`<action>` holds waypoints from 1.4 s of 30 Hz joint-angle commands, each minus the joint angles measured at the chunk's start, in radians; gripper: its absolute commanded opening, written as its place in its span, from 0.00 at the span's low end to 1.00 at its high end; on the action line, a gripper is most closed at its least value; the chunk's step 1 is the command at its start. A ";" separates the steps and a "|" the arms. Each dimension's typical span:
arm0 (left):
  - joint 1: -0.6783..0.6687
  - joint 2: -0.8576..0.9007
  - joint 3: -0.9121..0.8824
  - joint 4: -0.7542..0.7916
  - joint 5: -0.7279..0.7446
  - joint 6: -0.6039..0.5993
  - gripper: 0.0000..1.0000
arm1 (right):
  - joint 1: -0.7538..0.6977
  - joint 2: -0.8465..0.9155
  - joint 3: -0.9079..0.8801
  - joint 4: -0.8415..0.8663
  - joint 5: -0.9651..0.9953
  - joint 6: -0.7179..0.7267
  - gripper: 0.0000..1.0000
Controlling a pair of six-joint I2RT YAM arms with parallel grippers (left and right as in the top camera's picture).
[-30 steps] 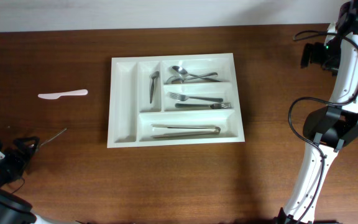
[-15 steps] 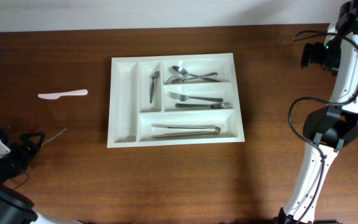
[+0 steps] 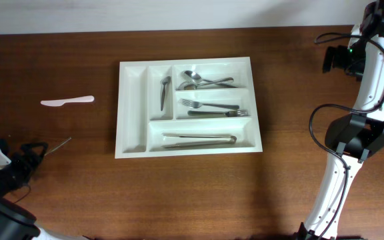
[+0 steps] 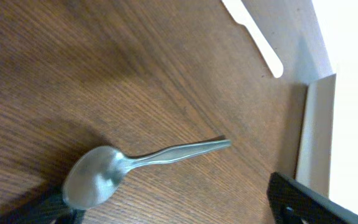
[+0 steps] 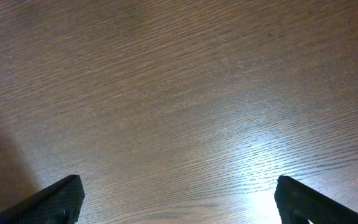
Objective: Pack container
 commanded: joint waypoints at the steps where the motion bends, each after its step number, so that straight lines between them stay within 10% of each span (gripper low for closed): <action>1: -0.002 0.020 -0.009 -0.002 -0.022 0.011 0.79 | -0.004 -0.023 -0.006 0.003 -0.009 -0.006 0.99; 13: -0.002 0.020 -0.010 -0.002 -0.032 0.011 0.57 | -0.004 -0.023 -0.006 0.003 -0.009 -0.006 0.99; 42: -0.002 0.117 -0.009 0.010 -0.042 0.011 0.57 | -0.004 -0.023 -0.006 0.003 -0.009 -0.006 0.99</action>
